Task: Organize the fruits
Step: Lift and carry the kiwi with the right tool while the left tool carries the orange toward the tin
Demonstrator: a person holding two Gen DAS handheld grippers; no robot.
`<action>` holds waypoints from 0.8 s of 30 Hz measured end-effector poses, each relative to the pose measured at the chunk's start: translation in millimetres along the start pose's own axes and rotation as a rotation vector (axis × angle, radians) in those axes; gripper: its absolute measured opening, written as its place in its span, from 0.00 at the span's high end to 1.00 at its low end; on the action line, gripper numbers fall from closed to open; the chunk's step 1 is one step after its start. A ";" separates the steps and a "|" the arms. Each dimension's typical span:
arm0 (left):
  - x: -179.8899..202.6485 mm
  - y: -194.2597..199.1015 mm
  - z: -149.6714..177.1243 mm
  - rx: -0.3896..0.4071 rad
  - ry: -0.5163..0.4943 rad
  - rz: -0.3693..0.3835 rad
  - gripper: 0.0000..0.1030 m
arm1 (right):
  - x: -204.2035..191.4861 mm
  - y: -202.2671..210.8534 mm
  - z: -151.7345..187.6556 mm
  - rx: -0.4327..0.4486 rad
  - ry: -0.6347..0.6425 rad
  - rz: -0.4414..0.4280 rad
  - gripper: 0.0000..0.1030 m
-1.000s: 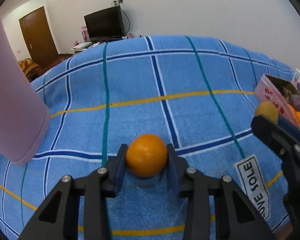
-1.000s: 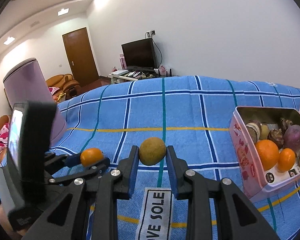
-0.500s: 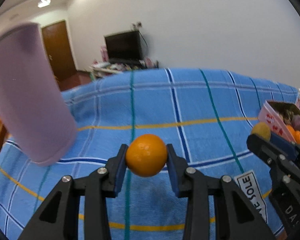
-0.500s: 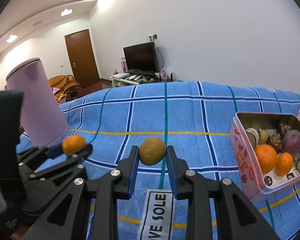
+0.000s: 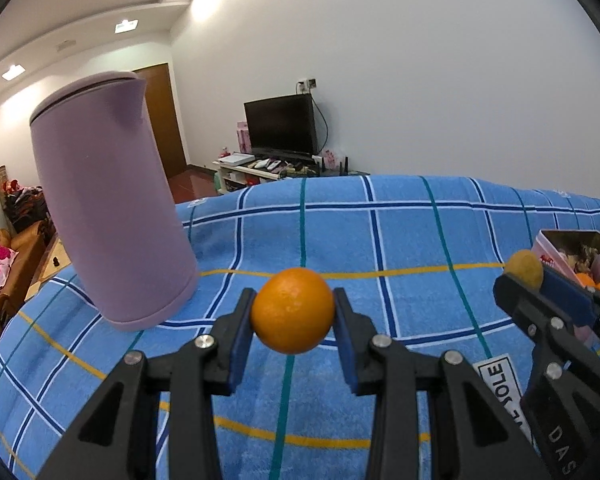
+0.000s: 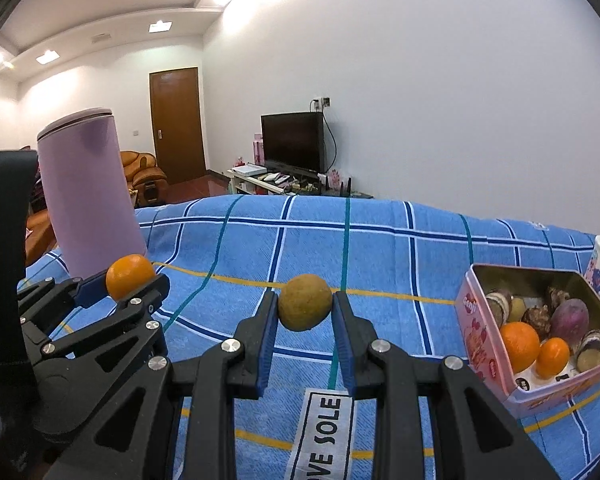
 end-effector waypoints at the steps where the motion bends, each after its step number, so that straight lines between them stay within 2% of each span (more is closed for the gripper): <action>1: -0.4 0.8 0.5 0.000 0.002 0.000 0.62 | -0.8 1.5 0.1 0.005 0.005 0.002 0.72; 24: 2.7 20.5 11.3 -0.001 0.041 0.003 0.62 | 6.6 25.7 7.1 0.030 0.014 0.019 0.72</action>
Point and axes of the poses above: each gripper's, at about its wrist camera, not at the fingertips, and y roughly against the way its jaws point, x to its right, z to its underside, the point moved 6 cm from there along -y, roughly the way its jaws point, and after that the axes turned 3 degrees about -y, right-handed, at the moved point
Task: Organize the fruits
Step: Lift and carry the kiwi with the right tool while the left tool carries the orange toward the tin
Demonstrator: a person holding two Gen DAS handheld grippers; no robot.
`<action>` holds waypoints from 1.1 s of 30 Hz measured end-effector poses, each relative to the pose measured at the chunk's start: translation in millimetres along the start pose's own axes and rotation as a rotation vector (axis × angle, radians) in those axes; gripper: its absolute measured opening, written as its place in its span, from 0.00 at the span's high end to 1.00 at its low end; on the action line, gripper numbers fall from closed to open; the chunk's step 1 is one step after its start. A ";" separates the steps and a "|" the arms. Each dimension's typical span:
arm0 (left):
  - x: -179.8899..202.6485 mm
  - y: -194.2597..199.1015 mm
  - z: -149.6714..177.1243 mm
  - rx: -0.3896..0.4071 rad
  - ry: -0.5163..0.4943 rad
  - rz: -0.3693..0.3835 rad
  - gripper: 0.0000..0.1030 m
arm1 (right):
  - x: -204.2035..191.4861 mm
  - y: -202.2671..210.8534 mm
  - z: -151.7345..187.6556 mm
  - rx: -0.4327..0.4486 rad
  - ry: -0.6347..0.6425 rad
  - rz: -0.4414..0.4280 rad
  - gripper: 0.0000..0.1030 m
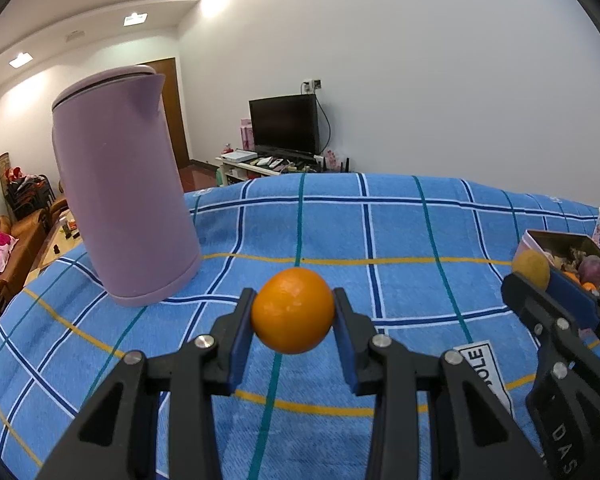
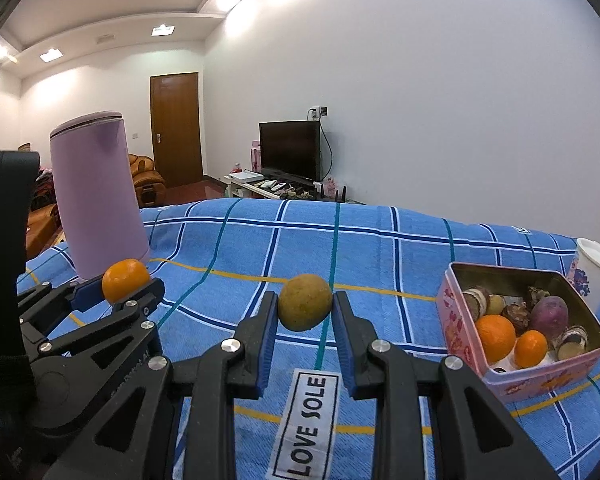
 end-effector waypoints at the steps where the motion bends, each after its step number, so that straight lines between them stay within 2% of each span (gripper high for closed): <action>1: 0.6 1.0 0.9 -0.001 0.002 0.002 0.62 | 1.2 1.0 0.7 0.001 -0.002 0.001 0.72; 33: 39.4 18.2 10.7 -0.025 -0.036 0.032 0.62 | 46.2 32.5 9.0 0.015 0.012 0.050 0.72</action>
Point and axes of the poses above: each gripper's, at about its wrist camera, not at the fingertips, and y roughly against the way its jaws point, x to its right, z to its underside, the point moved 6 cm from there along -y, roughly the way its jaws point, and after that the axes turned 3 degrees about -y, right-handed, at the moved point
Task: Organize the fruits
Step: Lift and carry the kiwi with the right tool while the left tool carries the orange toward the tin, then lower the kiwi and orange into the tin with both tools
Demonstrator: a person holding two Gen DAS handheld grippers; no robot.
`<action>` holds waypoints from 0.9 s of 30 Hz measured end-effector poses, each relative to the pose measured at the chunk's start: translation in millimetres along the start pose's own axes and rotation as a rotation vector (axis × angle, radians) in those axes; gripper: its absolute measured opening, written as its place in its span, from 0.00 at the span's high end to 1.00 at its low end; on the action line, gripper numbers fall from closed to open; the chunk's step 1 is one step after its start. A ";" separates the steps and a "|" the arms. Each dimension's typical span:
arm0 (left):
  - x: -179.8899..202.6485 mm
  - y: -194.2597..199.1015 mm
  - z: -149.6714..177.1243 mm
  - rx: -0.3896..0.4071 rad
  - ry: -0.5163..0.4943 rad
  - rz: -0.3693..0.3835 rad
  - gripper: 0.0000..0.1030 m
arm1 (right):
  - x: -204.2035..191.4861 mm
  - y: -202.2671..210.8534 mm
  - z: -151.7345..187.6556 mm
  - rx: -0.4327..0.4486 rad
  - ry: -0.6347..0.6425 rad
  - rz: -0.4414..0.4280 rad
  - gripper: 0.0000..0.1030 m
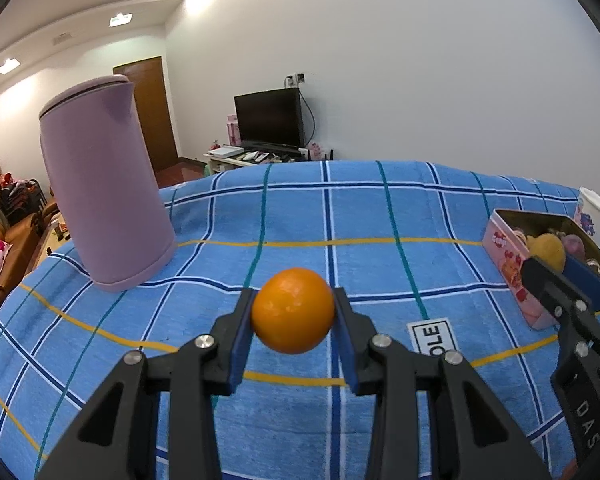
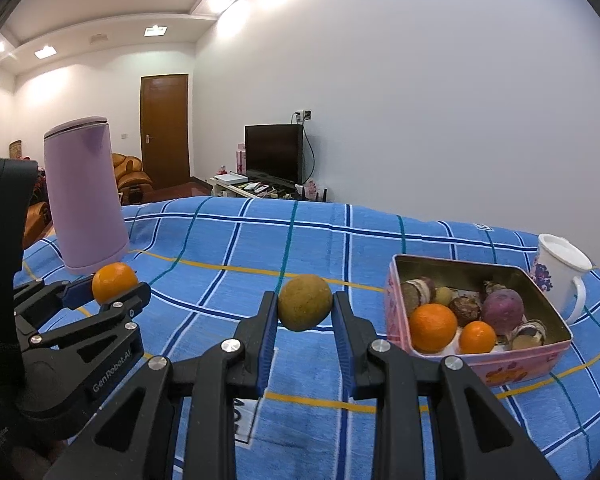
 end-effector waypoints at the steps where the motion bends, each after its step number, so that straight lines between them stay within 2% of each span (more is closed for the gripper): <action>1: 1.0 0.2 0.1 -0.001 0.000 0.002 0.62 | 2.9 0.9 0.5 -0.002 -0.002 -0.001 0.72; 10: 19.8 -0.2 2.3 -0.027 0.007 0.049 0.62 | 25.7 8.2 3.1 0.000 -0.005 0.020 0.72; 27: 86.4 13.3 -2.7 -0.013 -0.017 0.142 0.62 | 87.5 20.7 6.5 0.006 -0.024 0.089 0.72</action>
Point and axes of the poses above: each gripper's, at about its wrist camera, not at the fingertips, and y roughly against the way its jaws point, x to its right, z to its underside, the point moved 6 cm from there along -y, roughly the way its jaws point, and after that the axes turned 3 degrees about -y, right-handed, at the moved point
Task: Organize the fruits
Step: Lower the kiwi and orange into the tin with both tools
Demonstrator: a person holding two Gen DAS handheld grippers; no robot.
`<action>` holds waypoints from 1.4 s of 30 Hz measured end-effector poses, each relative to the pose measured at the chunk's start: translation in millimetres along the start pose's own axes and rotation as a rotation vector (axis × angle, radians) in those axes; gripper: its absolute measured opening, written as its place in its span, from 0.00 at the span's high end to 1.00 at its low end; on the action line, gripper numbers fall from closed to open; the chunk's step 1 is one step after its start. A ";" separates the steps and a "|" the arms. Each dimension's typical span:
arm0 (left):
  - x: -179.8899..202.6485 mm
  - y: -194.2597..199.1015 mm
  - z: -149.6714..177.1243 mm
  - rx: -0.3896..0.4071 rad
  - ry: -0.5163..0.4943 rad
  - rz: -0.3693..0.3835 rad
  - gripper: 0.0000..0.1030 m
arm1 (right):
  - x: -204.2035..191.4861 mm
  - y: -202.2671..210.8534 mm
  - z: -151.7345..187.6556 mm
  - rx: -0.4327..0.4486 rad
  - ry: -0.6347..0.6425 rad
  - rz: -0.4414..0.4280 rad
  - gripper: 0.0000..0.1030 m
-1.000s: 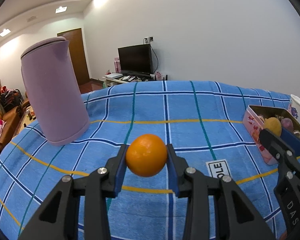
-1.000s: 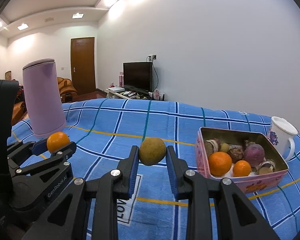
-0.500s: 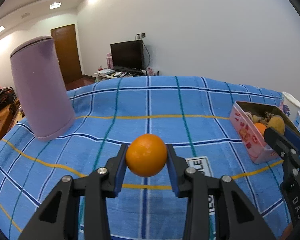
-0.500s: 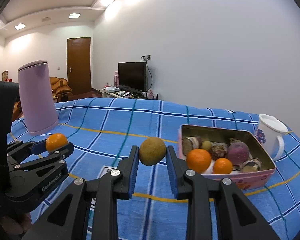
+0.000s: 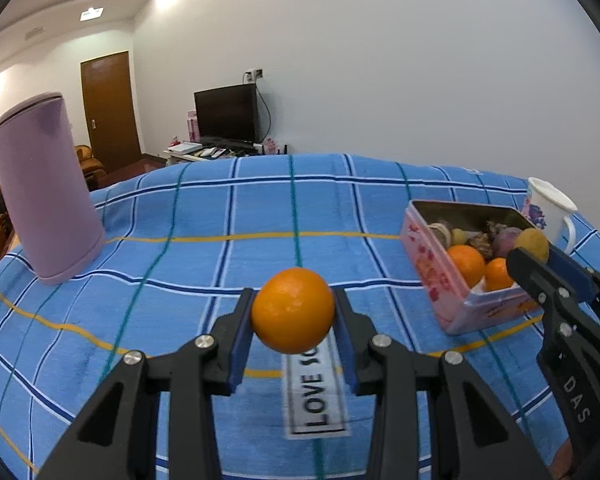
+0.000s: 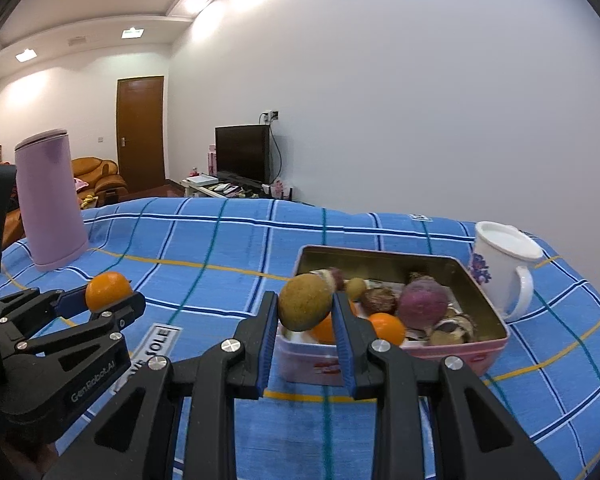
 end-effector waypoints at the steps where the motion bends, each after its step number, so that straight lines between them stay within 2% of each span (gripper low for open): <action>1: 3.3 -0.5 0.1 0.000 -0.003 0.004 0.62 | 3.6 0.2 -0.2 0.000 -0.002 0.003 0.72; 16: 48.4 -1.7 -2.4 -0.014 -0.043 0.063 0.62 | 52.9 1.0 -1.6 0.010 -0.020 0.071 0.72; 31: 94.4 1.6 -16.7 0.022 -0.091 0.122 0.62 | 96.6 2.0 -3.0 0.014 -0.051 0.138 0.72; 42: 131.1 3.9 -32.8 0.056 -0.118 0.197 0.62 | 133.6 2.1 -3.5 -0.004 -0.117 0.185 0.72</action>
Point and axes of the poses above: each gripper's, at about its wrist camera, not at the fingertips, and y roughly against the way its jaws point, x to its right, z to its underside, the point moved 6 cm from there along -y, roughly the way its jaws point, and after that the axes turned 3 degrees about -y, right-handed, at the moved point
